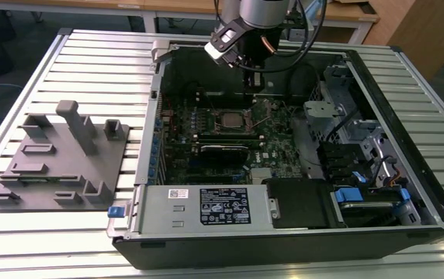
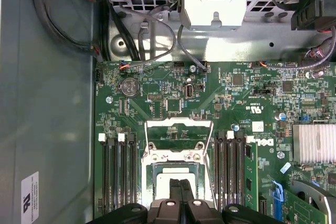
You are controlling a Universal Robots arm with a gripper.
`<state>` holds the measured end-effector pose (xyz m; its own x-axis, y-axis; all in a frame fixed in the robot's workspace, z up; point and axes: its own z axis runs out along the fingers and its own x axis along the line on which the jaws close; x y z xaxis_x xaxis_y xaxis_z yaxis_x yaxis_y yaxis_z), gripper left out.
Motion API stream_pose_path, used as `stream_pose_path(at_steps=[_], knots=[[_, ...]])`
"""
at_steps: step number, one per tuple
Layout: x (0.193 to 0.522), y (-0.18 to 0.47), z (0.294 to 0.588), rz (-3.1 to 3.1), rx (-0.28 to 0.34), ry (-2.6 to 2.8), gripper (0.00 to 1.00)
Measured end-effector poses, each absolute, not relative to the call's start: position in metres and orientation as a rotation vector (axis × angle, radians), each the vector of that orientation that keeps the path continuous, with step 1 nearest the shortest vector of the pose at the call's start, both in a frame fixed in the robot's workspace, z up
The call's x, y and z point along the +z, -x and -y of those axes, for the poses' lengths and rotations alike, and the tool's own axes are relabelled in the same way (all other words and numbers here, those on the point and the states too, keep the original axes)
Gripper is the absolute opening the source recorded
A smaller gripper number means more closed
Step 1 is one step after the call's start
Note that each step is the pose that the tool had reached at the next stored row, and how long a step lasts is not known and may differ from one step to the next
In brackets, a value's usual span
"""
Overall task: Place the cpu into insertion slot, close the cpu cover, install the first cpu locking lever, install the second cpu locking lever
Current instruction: 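Close the cpu cover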
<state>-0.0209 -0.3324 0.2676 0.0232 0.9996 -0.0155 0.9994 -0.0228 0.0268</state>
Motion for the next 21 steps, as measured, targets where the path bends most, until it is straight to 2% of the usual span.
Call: stream_pose_path(at_steps=[21], knots=[[0.2695, 0.0185, 0.3324, -2.175, 0.012, -2.225, 0.1]])
